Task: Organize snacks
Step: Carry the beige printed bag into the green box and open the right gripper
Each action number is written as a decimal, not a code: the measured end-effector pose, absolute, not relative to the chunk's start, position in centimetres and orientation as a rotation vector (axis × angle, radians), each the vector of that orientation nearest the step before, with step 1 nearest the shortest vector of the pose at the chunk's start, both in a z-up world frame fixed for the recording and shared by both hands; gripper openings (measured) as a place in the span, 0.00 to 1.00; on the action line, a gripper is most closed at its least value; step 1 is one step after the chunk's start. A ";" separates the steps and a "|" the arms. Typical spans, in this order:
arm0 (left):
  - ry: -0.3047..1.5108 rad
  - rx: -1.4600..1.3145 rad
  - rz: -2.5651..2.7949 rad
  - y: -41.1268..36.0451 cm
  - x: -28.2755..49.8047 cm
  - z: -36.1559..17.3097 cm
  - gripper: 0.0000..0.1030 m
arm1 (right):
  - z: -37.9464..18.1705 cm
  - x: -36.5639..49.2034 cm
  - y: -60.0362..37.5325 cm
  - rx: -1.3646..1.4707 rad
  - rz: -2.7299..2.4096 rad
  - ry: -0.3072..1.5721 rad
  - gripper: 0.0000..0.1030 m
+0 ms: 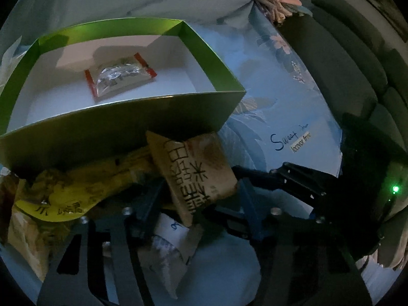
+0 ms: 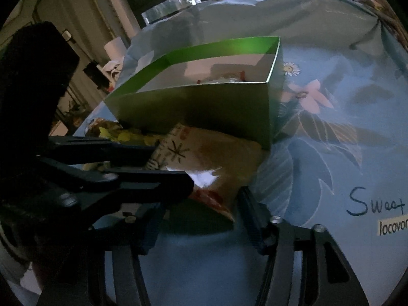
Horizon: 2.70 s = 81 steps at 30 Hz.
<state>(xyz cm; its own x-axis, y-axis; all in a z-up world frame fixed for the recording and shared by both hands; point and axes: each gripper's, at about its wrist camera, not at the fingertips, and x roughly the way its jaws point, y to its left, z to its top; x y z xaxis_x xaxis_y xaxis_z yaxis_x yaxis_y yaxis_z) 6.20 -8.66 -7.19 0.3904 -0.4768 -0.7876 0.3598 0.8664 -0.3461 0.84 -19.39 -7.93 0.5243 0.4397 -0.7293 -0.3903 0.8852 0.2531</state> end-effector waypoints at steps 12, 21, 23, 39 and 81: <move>0.994 -0.088 -0.514 -8.5 5.5 -6.6 0.41 | -7.6 0.0 -19.2 0.057 0.503 0.861 0.25; 0.907 -0.087 -0.538 -7.9 3.4 -3.9 0.41 | -5.3 -2.2 -19.1 0.079 0.499 0.796 0.20; 0.879 -0.094 -0.540 -7.7 3.1 -3.0 0.41 | -4.4 -2.5 -19.0 0.082 0.501 0.774 0.20; 0.746 -0.133 -0.462 -3.3 7.3 1.8 0.41 | 0.9 2.6 -15.5 0.041 0.557 0.626 0.20; 0.862 -0.187 -0.270 0.3 13.9 -2.0 0.80 | -1.5 9.4 -13.4 -0.009 0.419 0.742 0.48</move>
